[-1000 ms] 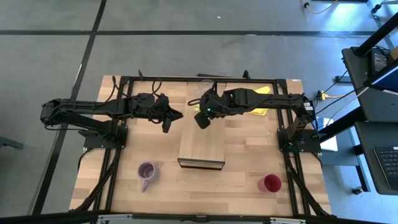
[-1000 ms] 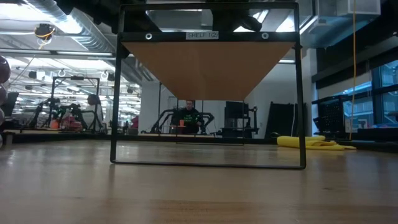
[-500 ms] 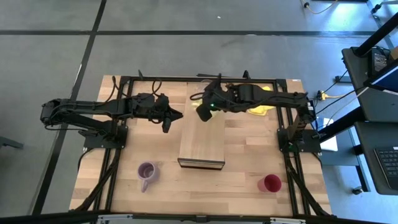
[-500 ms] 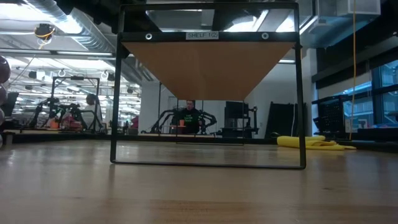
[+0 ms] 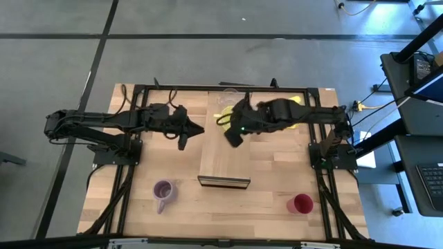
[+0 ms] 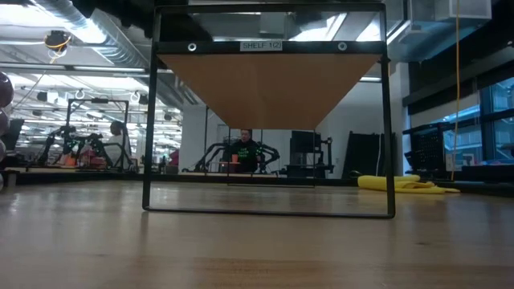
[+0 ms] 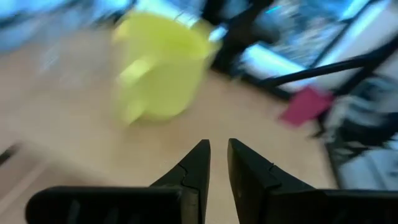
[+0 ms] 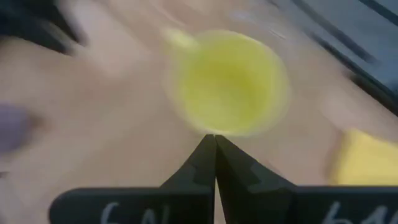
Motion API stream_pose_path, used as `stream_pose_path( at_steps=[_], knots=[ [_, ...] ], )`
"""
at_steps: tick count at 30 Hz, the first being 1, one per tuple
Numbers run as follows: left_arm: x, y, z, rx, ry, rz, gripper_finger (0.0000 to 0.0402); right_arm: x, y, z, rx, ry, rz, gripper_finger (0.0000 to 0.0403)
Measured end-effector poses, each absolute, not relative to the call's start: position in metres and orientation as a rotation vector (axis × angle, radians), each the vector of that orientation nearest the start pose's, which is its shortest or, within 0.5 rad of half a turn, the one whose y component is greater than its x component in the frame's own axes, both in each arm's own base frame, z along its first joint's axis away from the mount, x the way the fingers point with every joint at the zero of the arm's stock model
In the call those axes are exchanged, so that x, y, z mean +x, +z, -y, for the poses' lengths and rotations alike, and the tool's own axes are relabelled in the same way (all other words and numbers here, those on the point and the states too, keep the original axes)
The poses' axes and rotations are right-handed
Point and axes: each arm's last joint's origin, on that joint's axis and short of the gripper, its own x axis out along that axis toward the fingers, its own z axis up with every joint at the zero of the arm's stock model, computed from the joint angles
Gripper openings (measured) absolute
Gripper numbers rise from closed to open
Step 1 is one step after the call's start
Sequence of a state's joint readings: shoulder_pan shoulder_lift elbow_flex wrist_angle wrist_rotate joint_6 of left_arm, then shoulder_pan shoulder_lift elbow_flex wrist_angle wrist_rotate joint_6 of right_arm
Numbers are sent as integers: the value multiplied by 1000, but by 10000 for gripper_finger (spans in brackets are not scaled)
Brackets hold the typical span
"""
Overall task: Stack small to large cups/mugs on shelf
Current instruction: Put the violet mug on the shelf
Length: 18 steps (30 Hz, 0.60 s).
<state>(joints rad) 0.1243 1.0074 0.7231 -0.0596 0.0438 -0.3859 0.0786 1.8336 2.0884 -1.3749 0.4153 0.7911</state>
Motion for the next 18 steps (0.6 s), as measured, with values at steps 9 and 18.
stream_pose_path(
  at_steps=[9,18],
  knots=[
    [217,314,-16,-430,-148,-92,52,381,426,-56,387,-199,-576,10],
    [215,335,-14,-601,-308,59,52,368,476,-62,358,-82,-375,10]
  ],
)
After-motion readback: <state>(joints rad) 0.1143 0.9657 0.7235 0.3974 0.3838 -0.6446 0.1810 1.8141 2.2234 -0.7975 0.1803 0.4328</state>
